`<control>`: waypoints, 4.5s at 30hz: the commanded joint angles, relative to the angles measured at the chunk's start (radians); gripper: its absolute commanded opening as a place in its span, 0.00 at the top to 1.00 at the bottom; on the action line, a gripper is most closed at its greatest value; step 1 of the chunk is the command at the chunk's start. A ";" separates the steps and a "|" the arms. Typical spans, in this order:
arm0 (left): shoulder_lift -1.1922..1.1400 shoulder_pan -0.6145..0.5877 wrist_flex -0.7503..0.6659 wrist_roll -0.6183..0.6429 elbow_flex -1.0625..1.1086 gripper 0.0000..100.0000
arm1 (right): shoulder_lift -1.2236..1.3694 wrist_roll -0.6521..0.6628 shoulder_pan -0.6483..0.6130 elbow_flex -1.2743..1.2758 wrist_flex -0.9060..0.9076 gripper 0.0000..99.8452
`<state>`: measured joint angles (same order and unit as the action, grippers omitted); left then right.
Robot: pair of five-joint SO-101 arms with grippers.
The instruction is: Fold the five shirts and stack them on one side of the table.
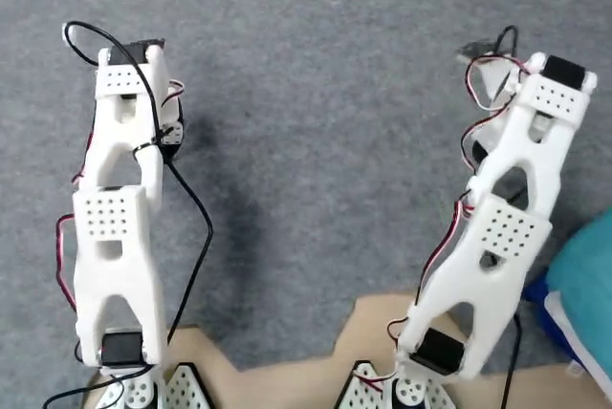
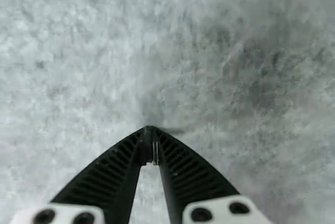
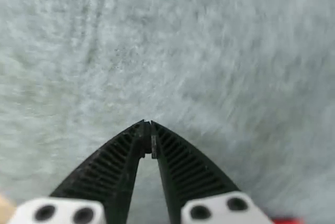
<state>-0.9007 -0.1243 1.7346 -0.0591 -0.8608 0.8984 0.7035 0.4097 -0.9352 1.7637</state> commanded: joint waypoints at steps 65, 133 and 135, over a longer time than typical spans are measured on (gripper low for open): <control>2.727 -0.054 -0.629 -0.003 2.550 0.98 | -2.577 -0.241 -0.111 2.635 -0.744 0.99; 2.709 -0.049 -0.629 0.000 2.552 0.98 | -2.749 -0.236 -0.113 2.626 -0.466 0.99; 2.709 -0.049 -0.629 0.000 2.552 0.98 | -2.749 -0.236 -0.113 2.626 -0.466 0.99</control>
<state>1.8075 -0.1718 1.1208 -0.0575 1.6817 -1.8067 0.4718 0.2915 1.6978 1.2896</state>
